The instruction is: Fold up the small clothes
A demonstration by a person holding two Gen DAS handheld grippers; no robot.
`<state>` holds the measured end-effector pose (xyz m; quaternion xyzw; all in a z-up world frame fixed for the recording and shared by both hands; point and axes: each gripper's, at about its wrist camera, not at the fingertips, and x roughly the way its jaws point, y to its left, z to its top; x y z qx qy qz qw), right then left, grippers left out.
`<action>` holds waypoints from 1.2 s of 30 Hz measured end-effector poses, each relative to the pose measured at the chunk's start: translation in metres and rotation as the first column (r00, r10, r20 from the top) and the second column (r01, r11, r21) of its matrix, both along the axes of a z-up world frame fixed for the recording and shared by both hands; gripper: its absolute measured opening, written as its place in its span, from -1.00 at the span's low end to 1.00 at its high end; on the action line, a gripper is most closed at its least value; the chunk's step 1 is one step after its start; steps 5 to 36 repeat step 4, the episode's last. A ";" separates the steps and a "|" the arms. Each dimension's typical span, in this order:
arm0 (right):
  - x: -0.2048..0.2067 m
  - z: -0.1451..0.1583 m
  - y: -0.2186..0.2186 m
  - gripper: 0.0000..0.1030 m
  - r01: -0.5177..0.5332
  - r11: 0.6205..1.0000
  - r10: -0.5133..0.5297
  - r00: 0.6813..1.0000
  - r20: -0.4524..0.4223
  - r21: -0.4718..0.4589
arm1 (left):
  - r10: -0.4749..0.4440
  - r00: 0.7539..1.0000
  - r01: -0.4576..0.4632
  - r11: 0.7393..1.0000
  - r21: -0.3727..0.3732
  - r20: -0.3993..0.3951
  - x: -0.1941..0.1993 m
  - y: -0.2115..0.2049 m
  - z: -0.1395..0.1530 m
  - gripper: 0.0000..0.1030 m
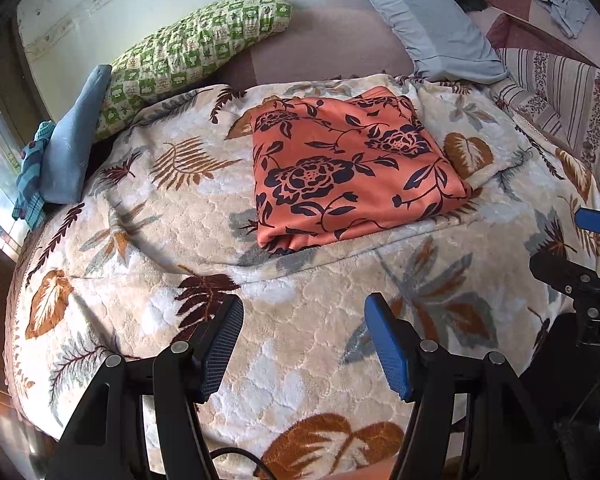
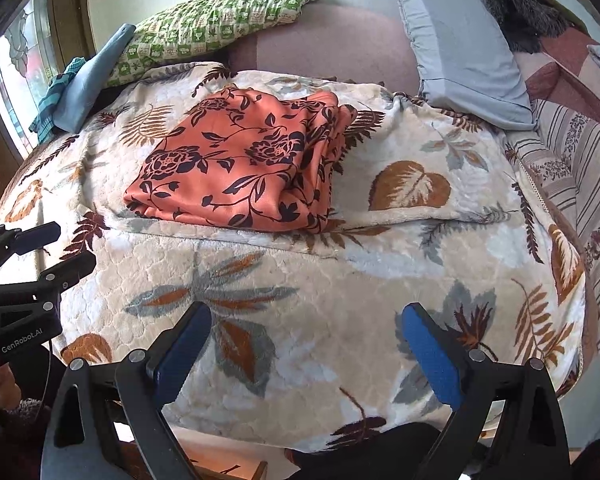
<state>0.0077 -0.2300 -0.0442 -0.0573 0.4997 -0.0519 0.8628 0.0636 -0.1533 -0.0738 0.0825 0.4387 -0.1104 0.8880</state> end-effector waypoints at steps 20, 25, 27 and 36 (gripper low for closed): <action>0.001 -0.002 -0.001 0.87 0.004 1.000 -0.004 1.000 -0.010 0.009 | 0.002 1.000 -0.002 1.000 0.000 0.018 -0.005 -0.003 0.002 0.22; 0.001 -0.002 -0.001 0.87 0.004 1.000 -0.004 1.000 -0.010 0.009 | 0.002 1.000 -0.002 1.000 0.000 0.018 -0.005 -0.003 0.002 0.22; 0.001 -0.002 -0.001 0.87 0.004 1.000 -0.004 1.000 -0.010 0.009 | 0.002 1.000 -0.002 1.000 0.000 0.018 -0.005 -0.003 0.002 0.22; 0.001 -0.002 -0.001 0.87 0.004 1.000 -0.004 1.000 -0.010 0.009 | 0.002 1.000 -0.002 1.000 0.000 0.018 -0.005 -0.003 0.002 0.22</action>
